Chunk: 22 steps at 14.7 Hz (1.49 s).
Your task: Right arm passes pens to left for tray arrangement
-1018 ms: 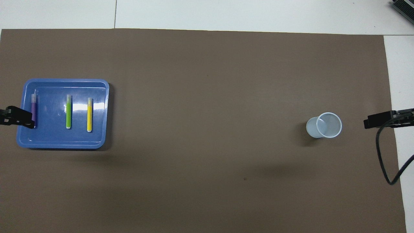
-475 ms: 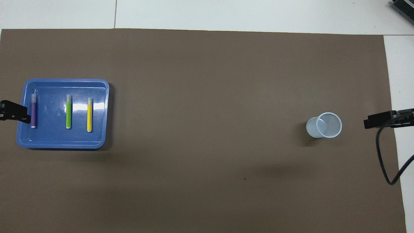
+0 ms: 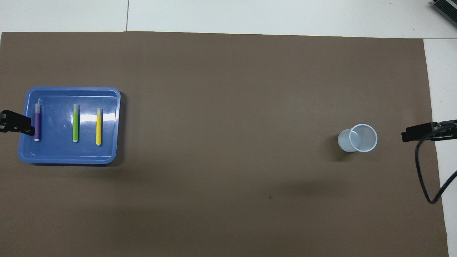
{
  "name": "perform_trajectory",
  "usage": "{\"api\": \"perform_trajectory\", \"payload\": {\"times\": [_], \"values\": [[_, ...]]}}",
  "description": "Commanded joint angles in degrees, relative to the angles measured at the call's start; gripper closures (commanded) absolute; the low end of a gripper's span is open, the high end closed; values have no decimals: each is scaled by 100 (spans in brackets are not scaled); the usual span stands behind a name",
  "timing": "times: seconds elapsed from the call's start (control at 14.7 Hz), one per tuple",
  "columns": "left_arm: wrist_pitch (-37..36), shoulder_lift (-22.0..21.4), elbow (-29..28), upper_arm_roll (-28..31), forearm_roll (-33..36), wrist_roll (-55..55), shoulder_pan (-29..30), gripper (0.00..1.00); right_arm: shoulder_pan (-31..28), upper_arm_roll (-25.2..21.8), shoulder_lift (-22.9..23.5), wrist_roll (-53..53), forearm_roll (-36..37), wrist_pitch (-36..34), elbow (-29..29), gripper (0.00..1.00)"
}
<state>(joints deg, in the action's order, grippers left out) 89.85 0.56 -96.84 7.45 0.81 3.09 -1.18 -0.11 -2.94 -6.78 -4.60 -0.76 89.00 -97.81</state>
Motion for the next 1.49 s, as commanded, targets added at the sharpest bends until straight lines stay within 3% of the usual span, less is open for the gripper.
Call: {"api": "perform_trajectory", "payload": {"times": [0.0,0.81,1.09,1.43], "values": [[-117,-12,104,63,-63,-62,-66,0,47,-40,71,126,85,-146,148,0],[-407,-38,438,-121,-107,-10,-31,0,47,-49,71,126,93,-146,148,0],[-389,-65,438,-113,-511,-71,-22,0,47,-49,71,126,93,-146,148,0],[-407,-65,508,-525,-476,-414,-22,0,47,-49,71,126,93,-155,148,0]]}}
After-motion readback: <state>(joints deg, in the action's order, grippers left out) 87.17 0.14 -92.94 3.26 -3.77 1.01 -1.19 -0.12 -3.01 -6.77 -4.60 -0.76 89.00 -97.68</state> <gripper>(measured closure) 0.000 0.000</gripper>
